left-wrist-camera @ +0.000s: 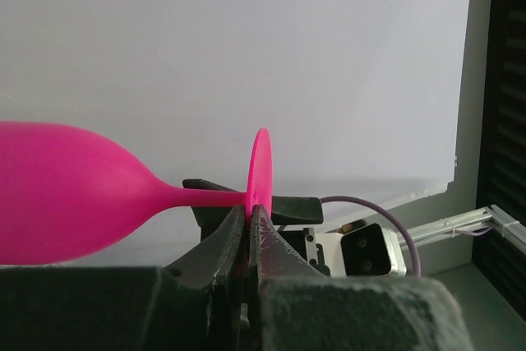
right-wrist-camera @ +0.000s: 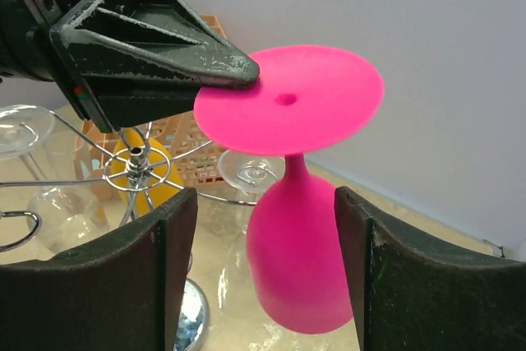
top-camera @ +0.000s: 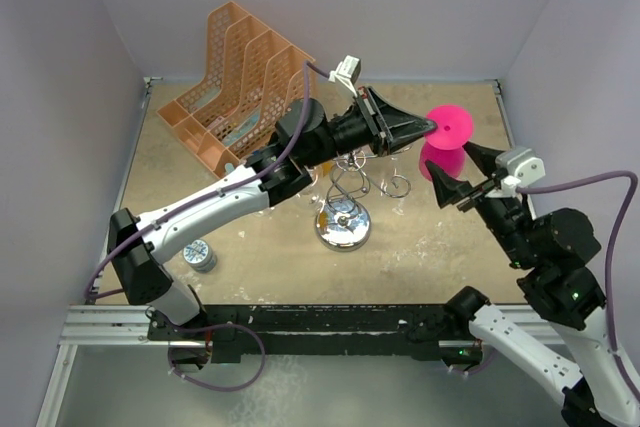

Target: Place the wine glass upside down on the wine glass rack

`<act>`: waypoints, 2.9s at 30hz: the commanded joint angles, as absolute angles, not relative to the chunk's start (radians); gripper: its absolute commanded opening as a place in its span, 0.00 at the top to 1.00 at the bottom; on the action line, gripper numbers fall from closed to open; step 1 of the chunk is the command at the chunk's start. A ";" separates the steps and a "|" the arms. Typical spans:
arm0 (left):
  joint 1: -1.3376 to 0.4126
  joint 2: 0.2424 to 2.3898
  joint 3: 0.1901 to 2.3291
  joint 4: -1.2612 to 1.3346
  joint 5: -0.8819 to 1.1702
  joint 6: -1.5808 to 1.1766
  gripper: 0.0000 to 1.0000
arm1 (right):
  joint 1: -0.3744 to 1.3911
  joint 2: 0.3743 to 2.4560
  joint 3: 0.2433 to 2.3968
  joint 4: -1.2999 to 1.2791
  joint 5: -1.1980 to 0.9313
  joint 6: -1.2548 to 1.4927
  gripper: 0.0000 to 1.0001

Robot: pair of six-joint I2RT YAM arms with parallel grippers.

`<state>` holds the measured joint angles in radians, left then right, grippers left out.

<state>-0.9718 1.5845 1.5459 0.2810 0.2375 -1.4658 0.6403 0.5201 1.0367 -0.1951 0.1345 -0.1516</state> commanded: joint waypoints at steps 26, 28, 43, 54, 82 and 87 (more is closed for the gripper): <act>-0.972 1.517 1.586 0.029 0.091 -1.487 1.00 | 0.643 0.382 1.203 0.046 0.194 0.076 0.29; -0.973 1.511 1.587 0.013 0.083 -1.478 1.00 | 0.643 0.391 1.190 0.050 0.217 0.082 0.29; -0.973 1.450 1.570 -0.132 0.042 -1.440 1.00 | 0.642 0.434 1.120 0.154 0.255 0.111 0.29; -0.973 1.407 1.502 -0.150 0.044 -1.430 1.00 | 0.642 0.459 1.090 0.199 0.249 0.126 0.29; -0.973 1.313 1.382 -0.163 0.003 -1.421 1.00 | 0.642 0.466 1.063 0.222 0.233 0.147 0.29; -0.972 1.304 1.365 -0.166 0.000 -1.419 1.00 | 0.642 0.467 1.063 0.222 0.232 0.148 0.29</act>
